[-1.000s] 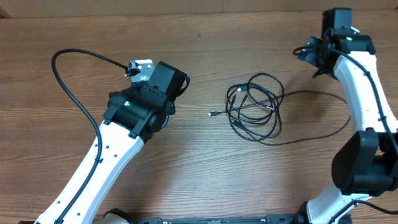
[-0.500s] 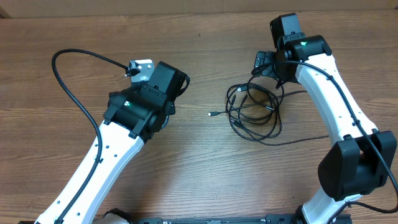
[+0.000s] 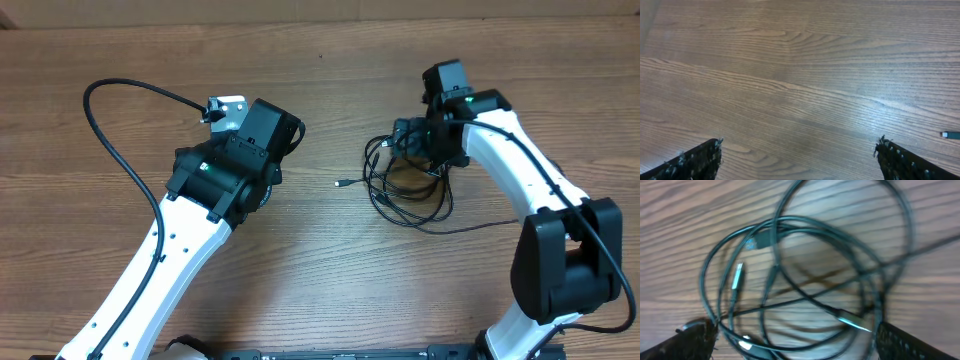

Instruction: Untangle cables

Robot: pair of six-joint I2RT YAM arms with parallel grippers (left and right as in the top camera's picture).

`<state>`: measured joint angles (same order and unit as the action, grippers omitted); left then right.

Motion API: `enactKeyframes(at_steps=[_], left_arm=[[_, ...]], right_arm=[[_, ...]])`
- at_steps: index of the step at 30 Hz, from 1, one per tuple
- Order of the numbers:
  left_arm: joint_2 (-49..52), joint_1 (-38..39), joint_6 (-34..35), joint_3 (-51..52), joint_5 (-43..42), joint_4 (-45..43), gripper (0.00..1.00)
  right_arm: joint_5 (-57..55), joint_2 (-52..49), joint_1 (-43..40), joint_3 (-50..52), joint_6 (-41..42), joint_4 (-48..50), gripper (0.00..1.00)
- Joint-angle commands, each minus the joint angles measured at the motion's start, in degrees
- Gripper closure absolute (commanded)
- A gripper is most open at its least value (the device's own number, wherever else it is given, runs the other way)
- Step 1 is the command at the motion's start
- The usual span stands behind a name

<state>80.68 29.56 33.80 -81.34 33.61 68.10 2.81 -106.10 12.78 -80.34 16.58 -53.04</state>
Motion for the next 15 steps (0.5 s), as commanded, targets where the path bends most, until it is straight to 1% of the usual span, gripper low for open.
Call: enactKeyframes(at_steps=[1, 10, 15], left_arm=[[-0.4, -0.4, -1.6, 0.1, 0.0, 0.3, 0.01], [-0.4, -0.4, -1.7, 0.1, -0.1, 0.4, 0.00], [-0.4, -0.4, -1.7, 0.1, -0.2, 0.7, 0.00]], right_arm=[[4.8, 1.5, 1.2, 3.3, -3.5, 2.3, 0.00], [4.8, 1.5, 0.7, 7.5, -13.5, 7.0, 0.00], [4.8, 0.9, -0.1, 8.3, -22.1, 8.4, 0.00]])
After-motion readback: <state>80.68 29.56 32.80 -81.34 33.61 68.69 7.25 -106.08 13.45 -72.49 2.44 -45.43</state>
